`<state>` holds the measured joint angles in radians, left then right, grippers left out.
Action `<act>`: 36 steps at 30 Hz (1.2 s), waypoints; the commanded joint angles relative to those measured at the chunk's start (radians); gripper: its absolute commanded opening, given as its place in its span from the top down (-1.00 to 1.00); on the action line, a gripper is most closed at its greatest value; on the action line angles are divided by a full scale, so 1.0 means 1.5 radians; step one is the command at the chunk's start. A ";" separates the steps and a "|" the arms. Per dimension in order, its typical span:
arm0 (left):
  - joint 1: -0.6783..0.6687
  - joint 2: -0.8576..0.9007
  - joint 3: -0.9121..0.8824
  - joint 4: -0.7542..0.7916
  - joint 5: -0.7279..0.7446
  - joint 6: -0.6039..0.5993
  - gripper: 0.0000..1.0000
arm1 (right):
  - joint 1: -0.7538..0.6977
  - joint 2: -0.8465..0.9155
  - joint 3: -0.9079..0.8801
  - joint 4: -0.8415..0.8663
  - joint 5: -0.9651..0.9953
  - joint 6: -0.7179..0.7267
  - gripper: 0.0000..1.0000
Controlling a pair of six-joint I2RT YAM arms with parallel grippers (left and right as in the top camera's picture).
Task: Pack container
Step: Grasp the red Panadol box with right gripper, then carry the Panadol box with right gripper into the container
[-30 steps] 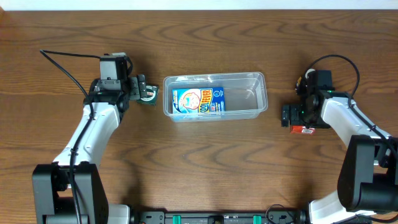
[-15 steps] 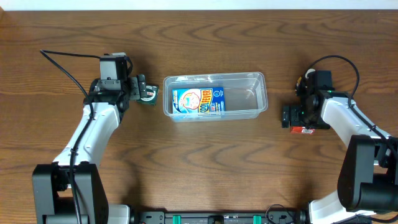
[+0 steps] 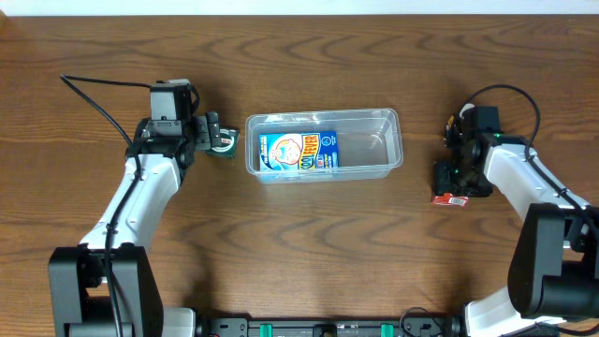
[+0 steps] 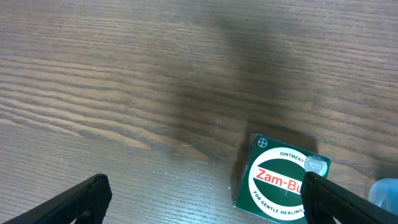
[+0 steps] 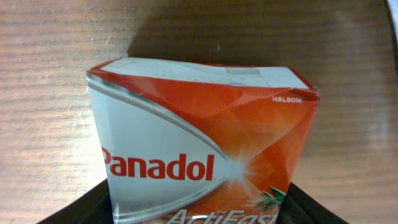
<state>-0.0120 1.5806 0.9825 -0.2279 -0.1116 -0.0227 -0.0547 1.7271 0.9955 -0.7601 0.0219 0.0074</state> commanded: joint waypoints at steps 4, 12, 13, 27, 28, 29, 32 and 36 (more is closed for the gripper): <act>0.002 0.003 0.011 0.000 -0.003 -0.001 -0.96 | 0.037 -0.060 0.081 -0.051 -0.003 0.039 -0.24; 0.002 0.003 0.011 0.000 -0.003 -0.001 -0.96 | 0.125 -0.122 0.183 -0.083 -0.056 0.072 -0.36; 0.002 0.003 0.011 0.000 -0.003 -0.001 -0.96 | 0.136 -0.122 0.199 -0.087 -0.064 0.079 -0.38; 0.002 0.003 0.011 0.000 -0.003 -0.001 -0.96 | 0.327 -0.106 0.276 0.015 -0.035 0.208 -0.40; 0.002 0.003 0.011 0.000 -0.003 -0.001 -0.96 | 0.338 -0.099 0.276 0.022 -0.023 0.215 -0.42; 0.002 0.003 0.011 0.000 -0.003 -0.001 -0.96 | 0.347 -0.090 0.276 0.029 -0.016 0.216 -0.43; 0.002 0.003 0.011 0.000 -0.003 -0.001 -0.96 | 0.362 -0.063 0.276 0.029 0.003 0.228 -0.42; 0.002 0.003 0.011 0.000 -0.003 -0.001 -0.96 | 0.363 -0.021 0.276 0.022 0.005 0.240 -0.42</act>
<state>-0.0120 1.5806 0.9825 -0.2279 -0.1116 -0.0227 0.4866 1.6478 1.3933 -0.7208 -0.0078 0.3260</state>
